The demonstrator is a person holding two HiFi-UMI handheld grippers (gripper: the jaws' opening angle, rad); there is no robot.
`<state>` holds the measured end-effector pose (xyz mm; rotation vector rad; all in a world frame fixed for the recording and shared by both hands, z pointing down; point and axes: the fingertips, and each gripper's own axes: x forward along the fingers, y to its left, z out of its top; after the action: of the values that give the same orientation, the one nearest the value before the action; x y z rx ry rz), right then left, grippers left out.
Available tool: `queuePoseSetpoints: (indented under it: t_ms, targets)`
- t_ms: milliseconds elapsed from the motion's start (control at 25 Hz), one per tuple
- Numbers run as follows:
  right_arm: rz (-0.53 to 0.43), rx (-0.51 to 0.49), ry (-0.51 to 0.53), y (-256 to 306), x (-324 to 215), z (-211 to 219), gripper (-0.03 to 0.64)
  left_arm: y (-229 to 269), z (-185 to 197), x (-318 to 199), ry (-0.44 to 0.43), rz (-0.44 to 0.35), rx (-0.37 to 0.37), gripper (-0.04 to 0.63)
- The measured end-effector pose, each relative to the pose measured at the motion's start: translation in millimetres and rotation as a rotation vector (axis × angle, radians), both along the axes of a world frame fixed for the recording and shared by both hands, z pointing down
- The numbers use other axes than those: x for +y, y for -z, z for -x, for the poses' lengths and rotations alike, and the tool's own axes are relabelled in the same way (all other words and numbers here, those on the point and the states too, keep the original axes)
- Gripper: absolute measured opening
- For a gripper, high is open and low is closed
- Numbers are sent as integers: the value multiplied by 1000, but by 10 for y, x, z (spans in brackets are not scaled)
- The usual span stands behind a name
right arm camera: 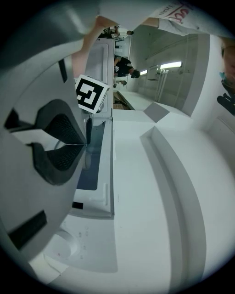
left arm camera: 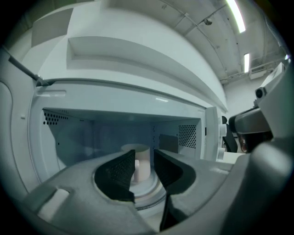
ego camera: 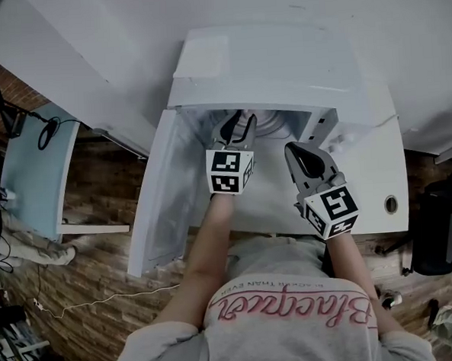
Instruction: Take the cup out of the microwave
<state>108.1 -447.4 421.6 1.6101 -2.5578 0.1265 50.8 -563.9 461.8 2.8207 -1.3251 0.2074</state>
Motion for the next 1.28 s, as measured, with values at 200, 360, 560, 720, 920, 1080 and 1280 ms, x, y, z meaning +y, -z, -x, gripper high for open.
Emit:
queuePoseSetpoints:
  t_ms: [200,360,560,720,920,1080,1280]
  targets:
    - [7,9,-9,-43,-23,-76,12,-170,-22,-201,22,49,-2,132]
    - [17,12,-16,-85,-19,-139,12,-241,-67,-292,25,63,-10,132]
    - [14,11,-27,-92,-34,-214,12,-289,-121,-373,25,62,-34,129]
    - [13,7,-39,-103,-36,-264,12,-322,-128,-431,31,73,-37,114]
    - [9,4,-55,-107,-24,-326,12,-329,-114,-481,56,76,-39,80]
    - [8,2,-64,-113,-20,-356,12,-356,-130,-487,74,73,-55,58]
    - [9,2,-71,-119,-12,-370,12,-359,-144,-502,73,76,-56,55]
